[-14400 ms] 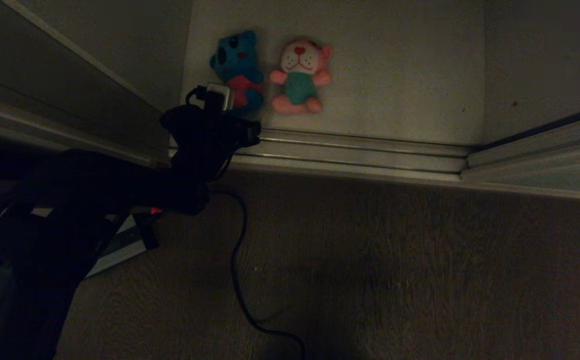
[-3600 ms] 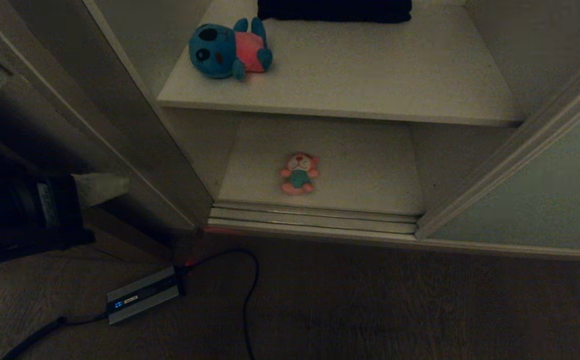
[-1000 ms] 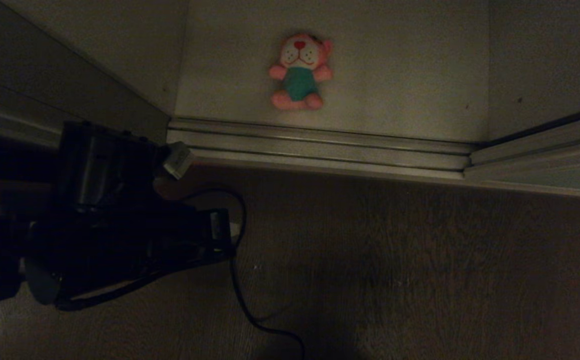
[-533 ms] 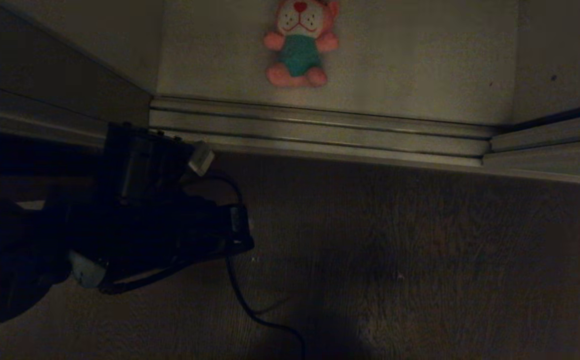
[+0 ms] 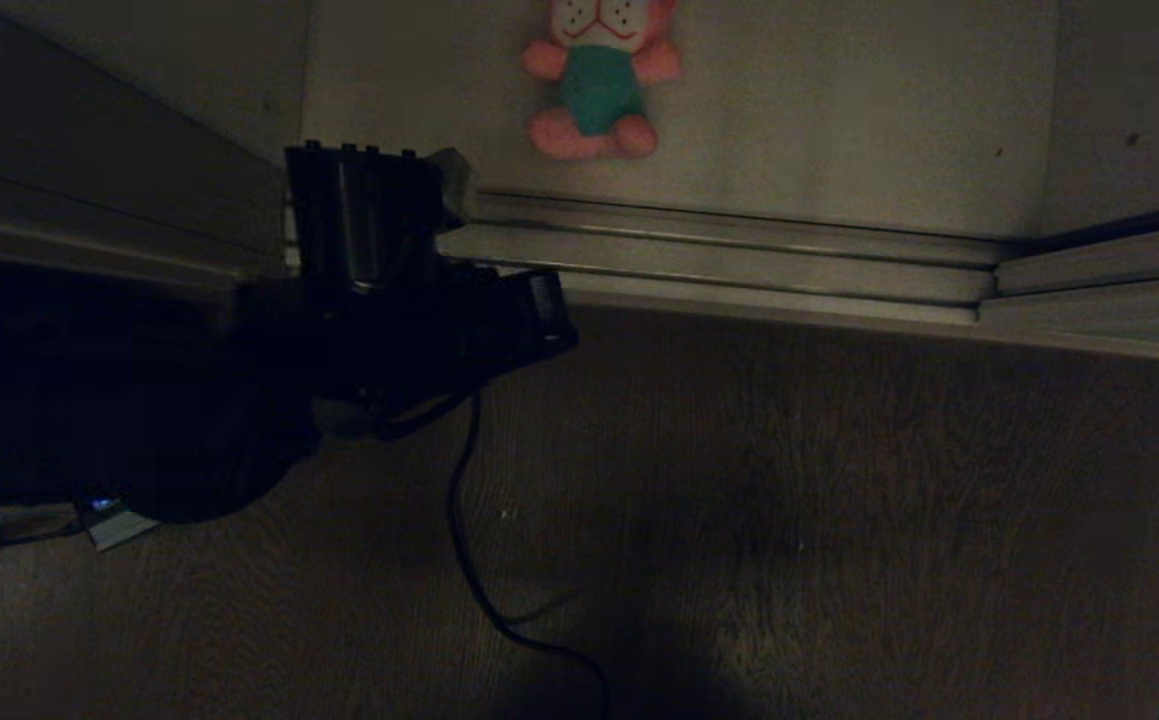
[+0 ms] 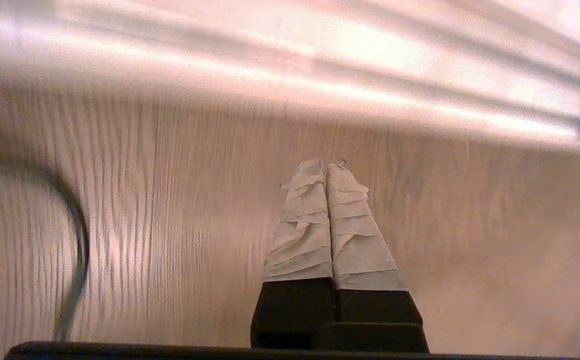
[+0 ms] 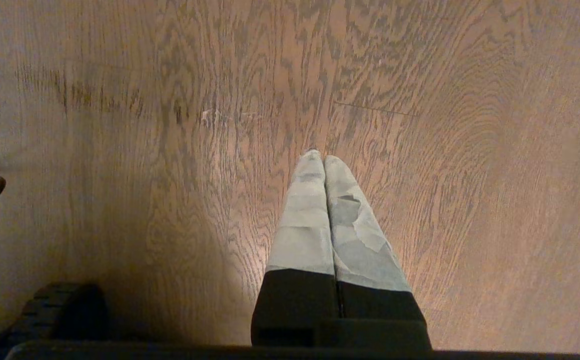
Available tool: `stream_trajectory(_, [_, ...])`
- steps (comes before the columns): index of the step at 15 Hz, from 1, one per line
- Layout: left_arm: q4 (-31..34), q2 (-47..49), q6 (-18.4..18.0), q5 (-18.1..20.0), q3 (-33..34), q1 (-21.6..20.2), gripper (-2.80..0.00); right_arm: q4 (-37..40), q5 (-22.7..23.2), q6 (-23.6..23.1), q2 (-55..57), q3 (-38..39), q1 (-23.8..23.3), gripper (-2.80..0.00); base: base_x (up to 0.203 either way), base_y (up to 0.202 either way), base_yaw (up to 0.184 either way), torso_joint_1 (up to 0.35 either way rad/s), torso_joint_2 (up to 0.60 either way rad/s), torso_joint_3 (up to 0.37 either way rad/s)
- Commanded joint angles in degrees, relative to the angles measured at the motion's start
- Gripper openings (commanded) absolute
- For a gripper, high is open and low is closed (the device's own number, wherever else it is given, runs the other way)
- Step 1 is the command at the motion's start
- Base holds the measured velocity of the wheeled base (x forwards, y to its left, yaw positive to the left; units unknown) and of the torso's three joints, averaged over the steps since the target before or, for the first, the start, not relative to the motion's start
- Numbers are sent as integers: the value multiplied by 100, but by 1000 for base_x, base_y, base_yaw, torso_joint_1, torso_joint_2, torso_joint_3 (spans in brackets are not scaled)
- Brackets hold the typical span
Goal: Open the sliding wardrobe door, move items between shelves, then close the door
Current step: Place the pink doll on the higher shelf
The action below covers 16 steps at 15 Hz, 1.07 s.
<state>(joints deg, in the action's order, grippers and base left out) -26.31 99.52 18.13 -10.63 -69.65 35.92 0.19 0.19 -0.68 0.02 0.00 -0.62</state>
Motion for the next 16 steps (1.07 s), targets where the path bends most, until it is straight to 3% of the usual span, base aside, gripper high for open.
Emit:
stream_trajectory(1, [-377, 397, -150, -22, -373, -165, -280, -2, 5, -2, -2, 18, 1, -280, 0, 0, 0, 0, 0, 0])
stream_trajectory(7, [-1533, 847, -782, -62, -997, -327, -280, 2, -2, -2, -2, 19, 1, -280, 0, 0, 0, 0, 0, 0])
stream_trajectory(10, [-1630, 986, -833, -64, -1321, -322, -280, -1, 4, -2, -2, 26, 1, -280, 0, 0, 0, 0, 0, 0])
stream_trajectory(12, [-1598, 1124, -859, -355, -1562, -311, -280, -2, 7, -2, -2, 26, 1, -280, 0, 0, 0, 0, 0, 0])
stream_trajectory(13, [-1581, 1130, -845, -448, -1660, -305, 0, 1, 5, -2, -2, 26, 1, -280, 0, 0, 0, 0, 0, 0])
stream_trajectory(16, [-1587, 1012, -785, -457, -1733, -313, 0, 7, -1, -2, -2, 26, 1, -280, 0, 0, 0, 0, 0, 0])
